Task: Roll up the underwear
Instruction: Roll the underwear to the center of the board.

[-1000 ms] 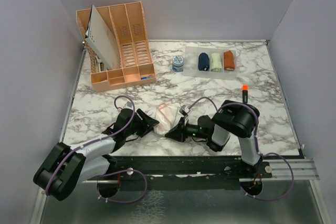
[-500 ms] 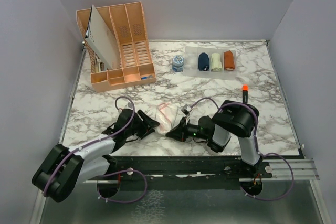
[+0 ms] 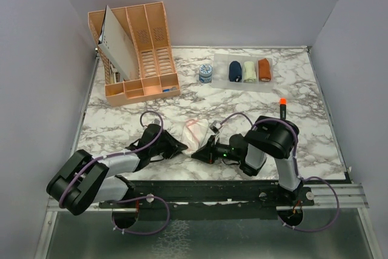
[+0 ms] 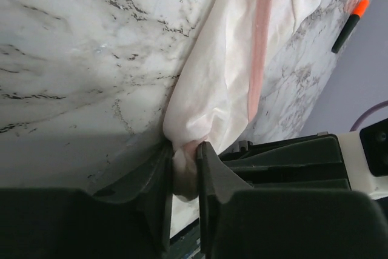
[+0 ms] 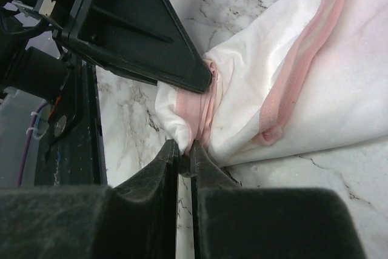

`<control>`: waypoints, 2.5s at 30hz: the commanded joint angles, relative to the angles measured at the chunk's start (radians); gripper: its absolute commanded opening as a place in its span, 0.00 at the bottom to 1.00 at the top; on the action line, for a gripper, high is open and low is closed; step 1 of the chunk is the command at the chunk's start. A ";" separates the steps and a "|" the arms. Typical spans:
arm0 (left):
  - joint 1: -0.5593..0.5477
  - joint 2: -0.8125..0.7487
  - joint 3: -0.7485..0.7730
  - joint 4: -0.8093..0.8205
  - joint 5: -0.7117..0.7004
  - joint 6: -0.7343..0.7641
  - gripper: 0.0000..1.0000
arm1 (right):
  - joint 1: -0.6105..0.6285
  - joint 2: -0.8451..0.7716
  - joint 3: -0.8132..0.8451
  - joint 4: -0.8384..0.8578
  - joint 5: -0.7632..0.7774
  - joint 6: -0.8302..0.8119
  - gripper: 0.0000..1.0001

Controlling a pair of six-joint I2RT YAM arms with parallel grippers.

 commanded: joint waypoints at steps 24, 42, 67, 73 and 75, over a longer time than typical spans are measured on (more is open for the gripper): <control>0.011 -0.022 0.066 -0.382 -0.028 0.147 0.00 | 0.049 -0.424 0.032 -0.661 0.087 -1.017 0.60; 0.033 -0.046 0.080 -0.442 -0.011 0.124 0.00 | 0.326 -0.346 0.148 -0.724 0.298 -1.236 0.56; 0.117 -0.112 0.075 -0.523 0.015 0.192 0.15 | 0.310 -0.249 0.190 -0.741 0.348 -0.947 0.01; 0.135 -0.236 0.072 -0.612 -0.060 0.199 0.44 | 0.139 -0.243 0.236 -0.774 -0.085 -0.669 0.01; 0.137 -0.283 0.062 -0.619 -0.073 0.189 0.55 | 0.089 -0.207 0.264 -0.771 -0.217 -0.564 0.00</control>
